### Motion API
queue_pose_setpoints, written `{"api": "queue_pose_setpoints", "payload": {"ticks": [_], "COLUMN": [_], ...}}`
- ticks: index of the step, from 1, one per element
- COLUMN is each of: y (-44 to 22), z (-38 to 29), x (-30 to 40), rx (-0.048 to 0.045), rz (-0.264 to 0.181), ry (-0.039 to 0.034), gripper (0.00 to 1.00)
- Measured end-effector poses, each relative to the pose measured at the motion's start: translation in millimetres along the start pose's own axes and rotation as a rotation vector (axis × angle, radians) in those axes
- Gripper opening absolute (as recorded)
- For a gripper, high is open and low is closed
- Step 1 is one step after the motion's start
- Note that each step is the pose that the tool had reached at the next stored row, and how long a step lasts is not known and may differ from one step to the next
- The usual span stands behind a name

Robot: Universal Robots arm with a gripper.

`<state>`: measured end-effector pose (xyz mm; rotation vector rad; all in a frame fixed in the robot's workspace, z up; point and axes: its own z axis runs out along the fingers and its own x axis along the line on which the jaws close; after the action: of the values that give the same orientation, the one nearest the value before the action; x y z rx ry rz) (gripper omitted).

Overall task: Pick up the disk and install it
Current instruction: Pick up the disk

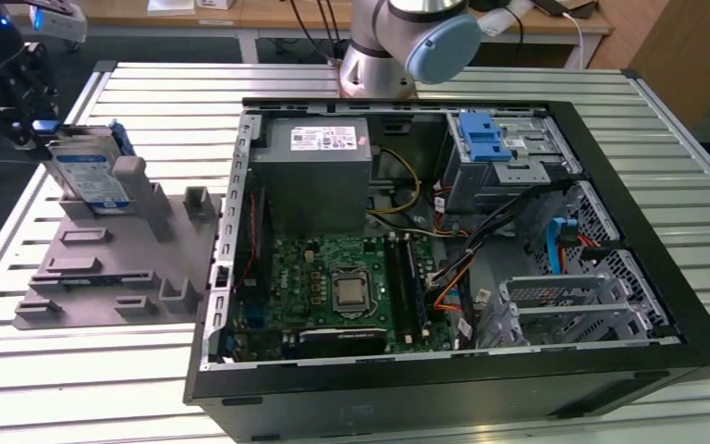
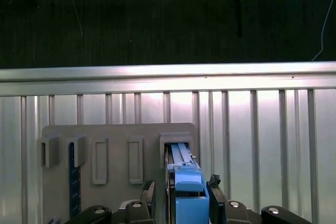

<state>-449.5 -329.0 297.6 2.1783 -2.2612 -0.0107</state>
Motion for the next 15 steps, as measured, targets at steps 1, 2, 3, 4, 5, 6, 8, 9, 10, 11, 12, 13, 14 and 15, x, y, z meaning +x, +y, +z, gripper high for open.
{"api": "queue_pose_setpoints", "payload": {"ticks": [1, 2, 3, 4, 5, 6, 8, 9, 10, 11, 12, 13, 14, 15], "y": [0.1, 0.2, 0.3, 0.3, 0.3, 0.3, 0.4, 0.5, 0.5, 0.6, 0.6, 0.7, 0.7, 0.7], "z": [0.8, 1.5, 2.1, 2.7, 3.2, 3.7, 4.8, 5.4, 6.0, 6.4, 6.8, 7.2, 7.4, 7.7], "x": [-0.1, -0.2, -0.7, -1.3, -2.0, -2.6, -2.8, -2.8, -2.8, -2.8, -2.8, -2.8, -2.8, -2.8], "rx": [0.0, 0.0, -0.0002, -0.0001, 0.0, 0.0001, 0.0, 0.0, 0.0, 0.0, -0.0001, -0.0001, -0.0002, -0.0002], "rz": [0.0, 0.0, 0.0, 0.0, 0.0, 0.0, 0.0, 0.0, 0.0, 0.0, 0.0, 0.0, 0.0, 0.0], "ry": [0.0, 0.0001, 0.0001, 0.0, 0.0, -0.0001, 0.0, 0.0, 0.0, 0.0, 0.0, 0.0001, 0.0001, 0.0001], "gripper": [0.51, 0.51, 0.51, 0.51, 0.51, 0.51, 0.51, 0.51, 0.51, 0.51, 0.51, 0.51, 0.51, 0.51]}}
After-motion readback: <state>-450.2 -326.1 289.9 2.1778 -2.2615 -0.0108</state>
